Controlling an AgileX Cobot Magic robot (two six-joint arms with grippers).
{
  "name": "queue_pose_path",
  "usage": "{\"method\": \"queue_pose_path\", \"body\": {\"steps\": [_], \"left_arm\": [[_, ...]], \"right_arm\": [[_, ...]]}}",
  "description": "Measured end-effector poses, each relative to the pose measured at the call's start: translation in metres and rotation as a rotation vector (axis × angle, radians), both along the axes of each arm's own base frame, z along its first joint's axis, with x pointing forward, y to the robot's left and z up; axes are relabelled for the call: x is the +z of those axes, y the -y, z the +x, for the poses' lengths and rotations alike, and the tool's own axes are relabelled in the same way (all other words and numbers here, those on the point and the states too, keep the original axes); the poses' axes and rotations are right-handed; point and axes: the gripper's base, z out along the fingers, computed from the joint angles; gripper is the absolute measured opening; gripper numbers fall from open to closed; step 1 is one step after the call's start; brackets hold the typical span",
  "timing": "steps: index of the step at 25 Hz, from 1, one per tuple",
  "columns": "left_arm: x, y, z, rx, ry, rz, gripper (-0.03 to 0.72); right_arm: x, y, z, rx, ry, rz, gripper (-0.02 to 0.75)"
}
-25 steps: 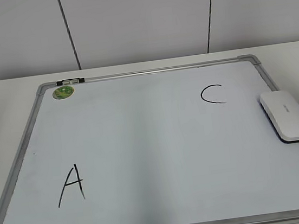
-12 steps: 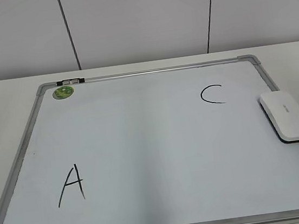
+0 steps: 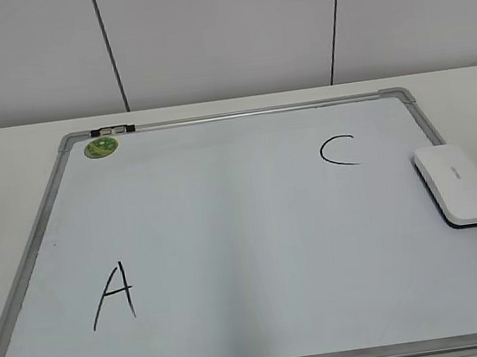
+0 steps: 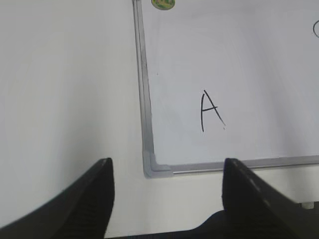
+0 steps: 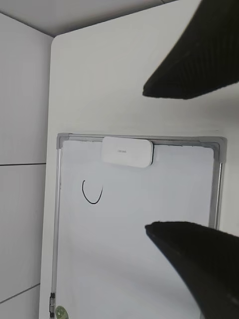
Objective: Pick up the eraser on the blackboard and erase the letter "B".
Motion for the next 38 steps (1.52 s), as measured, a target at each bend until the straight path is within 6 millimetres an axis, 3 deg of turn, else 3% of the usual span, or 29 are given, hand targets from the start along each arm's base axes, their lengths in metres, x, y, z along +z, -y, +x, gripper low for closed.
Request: {"method": "queue_pose_path", "body": {"steps": [9,14,21,38], "left_arm": [[-0.065,-0.002,-0.044,-0.001,0.03,-0.004,0.449],[-0.084,-0.007,-0.059,0.024,0.078,0.035,0.447],[-0.096,-0.012,-0.059,0.055,0.062,0.09,0.447],[-0.099,-0.014,-0.045,0.07,0.183,0.101,0.447]], "right_arm": [[-0.062,0.009,-0.045,-0.047,0.034,-0.048,0.592],[-0.105,0.011,-0.045,-0.064,-0.032,-0.072,0.592],[-0.155,0.01,-0.029,-0.058,-0.2,-0.087,0.592],[-0.166,0.009,-0.015,-0.051,-0.136,-0.087,0.591]]}}
